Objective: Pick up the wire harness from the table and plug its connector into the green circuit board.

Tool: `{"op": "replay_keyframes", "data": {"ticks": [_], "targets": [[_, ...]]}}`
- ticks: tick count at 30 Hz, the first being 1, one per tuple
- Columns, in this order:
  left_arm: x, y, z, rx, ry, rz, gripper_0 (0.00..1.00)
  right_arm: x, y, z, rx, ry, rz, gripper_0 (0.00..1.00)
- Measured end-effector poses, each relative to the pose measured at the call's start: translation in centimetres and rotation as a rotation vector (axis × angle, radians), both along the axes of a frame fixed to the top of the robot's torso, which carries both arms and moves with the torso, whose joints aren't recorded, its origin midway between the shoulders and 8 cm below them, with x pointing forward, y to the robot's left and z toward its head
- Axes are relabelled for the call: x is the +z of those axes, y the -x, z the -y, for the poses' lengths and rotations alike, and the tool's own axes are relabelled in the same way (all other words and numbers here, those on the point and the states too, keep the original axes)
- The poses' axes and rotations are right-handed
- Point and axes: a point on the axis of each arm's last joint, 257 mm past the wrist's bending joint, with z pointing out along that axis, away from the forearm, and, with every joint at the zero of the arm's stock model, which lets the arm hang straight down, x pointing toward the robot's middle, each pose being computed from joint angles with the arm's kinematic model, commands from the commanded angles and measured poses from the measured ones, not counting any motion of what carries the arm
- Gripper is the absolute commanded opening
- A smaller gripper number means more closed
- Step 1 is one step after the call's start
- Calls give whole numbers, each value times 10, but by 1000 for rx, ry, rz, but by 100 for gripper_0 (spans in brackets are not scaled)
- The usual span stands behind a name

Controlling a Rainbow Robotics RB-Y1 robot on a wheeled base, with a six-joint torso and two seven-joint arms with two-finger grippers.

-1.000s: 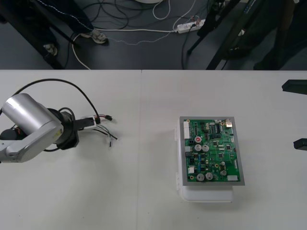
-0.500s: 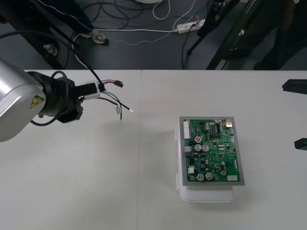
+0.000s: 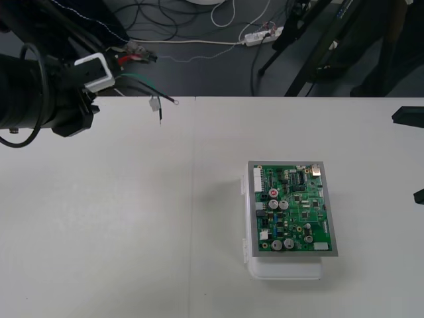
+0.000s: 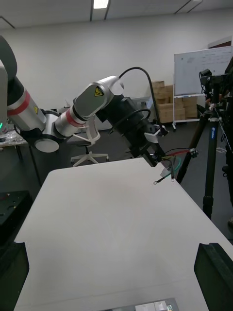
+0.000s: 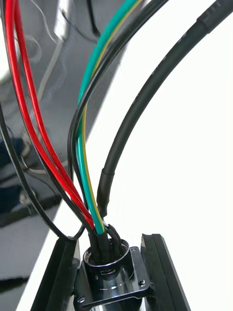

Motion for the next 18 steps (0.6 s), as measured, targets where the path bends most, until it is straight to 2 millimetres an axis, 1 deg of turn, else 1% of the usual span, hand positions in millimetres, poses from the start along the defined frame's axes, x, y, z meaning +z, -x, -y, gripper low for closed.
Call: {"op": "replay_keyframes", "data": {"ticks": [5, 10, 14, 18], "targets": [[27, 4, 15, -18, 68, 71, 0, 7, 4, -4, 28, -23, -3, 100], [50, 10, 30, -39, 100, 148, 0, 9, 5, -8, 46, -27, -15, 100], [61, 16, 45, -68, 110, 193, 0, 12, 4, -10, 56, -27, -5, 100], [69, 16, 57, -83, 125, 232, 0, 14, 4, -14, 68, -28, 2, 100]]}}
